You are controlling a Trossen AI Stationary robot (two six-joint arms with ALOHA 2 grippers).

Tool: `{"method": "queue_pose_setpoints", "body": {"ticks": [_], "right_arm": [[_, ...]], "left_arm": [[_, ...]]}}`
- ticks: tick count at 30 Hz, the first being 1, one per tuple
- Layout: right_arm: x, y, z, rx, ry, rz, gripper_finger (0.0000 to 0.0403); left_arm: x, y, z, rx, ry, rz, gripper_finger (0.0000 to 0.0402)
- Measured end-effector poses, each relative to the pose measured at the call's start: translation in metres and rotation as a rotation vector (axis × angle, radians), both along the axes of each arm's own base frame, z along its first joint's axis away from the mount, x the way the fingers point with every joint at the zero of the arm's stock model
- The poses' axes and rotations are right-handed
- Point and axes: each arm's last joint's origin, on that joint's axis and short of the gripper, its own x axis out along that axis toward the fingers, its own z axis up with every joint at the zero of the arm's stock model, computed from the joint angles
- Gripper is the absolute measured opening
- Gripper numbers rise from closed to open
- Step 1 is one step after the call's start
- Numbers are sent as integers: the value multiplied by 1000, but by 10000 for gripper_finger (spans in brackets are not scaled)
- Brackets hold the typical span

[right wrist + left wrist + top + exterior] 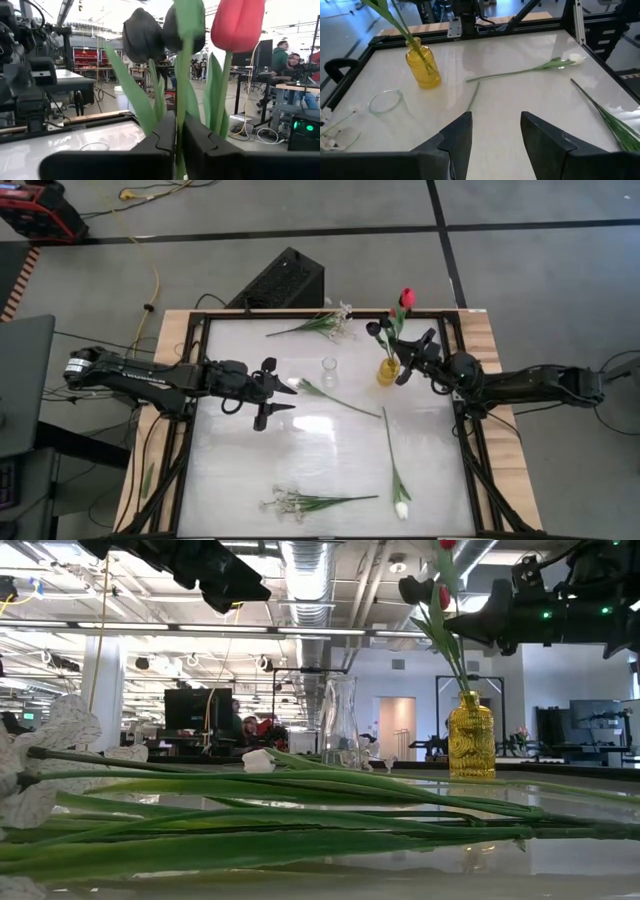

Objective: Sort flowers into vase by color
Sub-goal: Put the pink flower into the yellow vase, then put the bottom right white flower into the transparent vase

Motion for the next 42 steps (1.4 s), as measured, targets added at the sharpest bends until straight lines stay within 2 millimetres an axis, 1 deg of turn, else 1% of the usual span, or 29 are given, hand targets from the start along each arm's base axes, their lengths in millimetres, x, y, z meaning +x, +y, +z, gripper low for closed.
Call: {"method": "queue_pose_setpoints", "body": {"ticks": [9, 15, 19, 23, 26, 28, 31, 33, 35, 37, 40, 42], "right_arm": [[-3, 1, 2, -44, 33, -11, 105], [-7, 2, 0, -29, 104, -11, 171], [-7, 4, 5, 6, 231, 4, 221], [-7, 9, 20, 61, 422, 39, 252], [-11, 14, 34, 114, 571, 64, 257], [-15, 16, 46, 157, 637, 66, 258], [-22, 19, 60, 207, 715, 73, 258], [-25, 22, 68, 234, 721, 93, 258], [-25, 26, 75, 243, 707, 175, 258], [-24, 33, 79, 241, 721, 305, 258], [-16, 46, 76, 227, 765, 503, 258], [-8, 56, 70, 203, 831, 590, 258]], "left_arm": [[0, 0, 0, -1, -1, -2, 158], [0, -2, 0, -12, 0, -32, 158], [0, -3, 0, -15, 0, -38, 158], [0, -3, 0, -11, 0, -40, 158], [0, -2, 0, -9, -1, -40, 158], [0, -2, 0, 2, -1, -35, 158], [0, -2, 0, 5, -2, -36, 158], [0, -2, 0, 5, -2, -36, 158], [0, -2, 0, 5, -2, -36, 158], [0, -2, 0, 4, -2, -36, 158], [0, -2, 0, 2, -1, -42, 158], [0, -2, 0, 1, -2, -44, 158]]}}
